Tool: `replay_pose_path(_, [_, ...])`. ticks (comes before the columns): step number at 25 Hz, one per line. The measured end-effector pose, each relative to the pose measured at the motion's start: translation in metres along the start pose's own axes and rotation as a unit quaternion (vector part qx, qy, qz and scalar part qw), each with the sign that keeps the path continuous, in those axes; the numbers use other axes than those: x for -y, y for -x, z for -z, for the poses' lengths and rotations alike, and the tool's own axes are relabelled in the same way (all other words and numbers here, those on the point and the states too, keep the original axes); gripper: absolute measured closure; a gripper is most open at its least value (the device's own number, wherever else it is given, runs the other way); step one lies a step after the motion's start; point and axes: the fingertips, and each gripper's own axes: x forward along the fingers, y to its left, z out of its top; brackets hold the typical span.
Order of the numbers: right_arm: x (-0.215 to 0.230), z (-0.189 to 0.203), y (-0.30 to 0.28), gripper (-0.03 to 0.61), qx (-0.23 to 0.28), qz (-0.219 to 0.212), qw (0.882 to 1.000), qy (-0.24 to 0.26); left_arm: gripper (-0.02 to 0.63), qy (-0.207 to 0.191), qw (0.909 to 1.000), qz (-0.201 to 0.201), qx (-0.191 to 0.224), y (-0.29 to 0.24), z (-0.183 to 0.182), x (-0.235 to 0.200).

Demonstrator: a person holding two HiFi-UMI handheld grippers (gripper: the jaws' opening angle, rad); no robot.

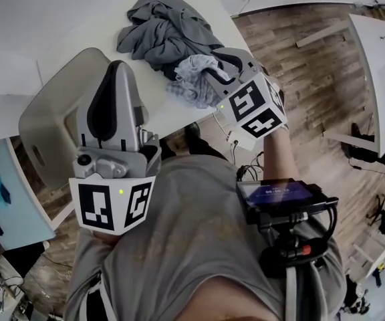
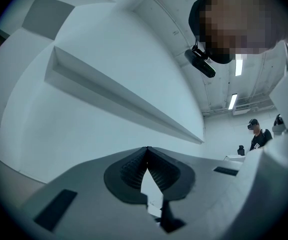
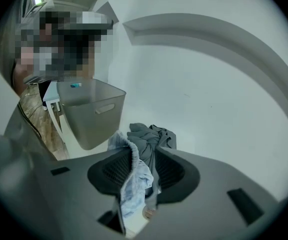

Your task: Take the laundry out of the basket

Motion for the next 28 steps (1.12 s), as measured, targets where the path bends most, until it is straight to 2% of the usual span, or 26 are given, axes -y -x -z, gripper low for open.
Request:
replay_pose_path(7, [-0.008,0.022,0.018,0.428,-0.047,-0.059,0.996,0.044,0.604,0.005,0.9997,0.024,0.006,-0.019,0.003,0.018])
replay_pose_path(12, [-0.003,0.030,0.032,0.428,-0.066,-0.083,0.992,0.072,0.604,0.006,0.9992,0.035,0.018,-0.032,0.000,0.029])
replay_pose_path(17, [-0.008,0.053,0.048,0.422,-0.103,-0.137,0.979,0.114,0.604,0.007,0.9985,0.048,0.025,-0.046,0.001,0.045])
replay_pose_path(20, [-0.008,0.064,0.060,0.385,-0.110,-0.166,0.972,0.124,0.604,0.005,0.9983,0.051,0.027,-0.051,0.003,0.051])
replay_pose_path(22, [-0.003,0.066,0.062,0.365,-0.099,-0.167,0.973,0.122,0.604,0.003,0.9984,0.051,0.026,-0.054,0.004,0.053])
replay_pose_path(28, [0.013,0.056,0.042,0.368,-0.067,-0.148,0.983,0.090,0.604,-0.004,0.9988,0.043,0.024,-0.058,0.007,0.052])
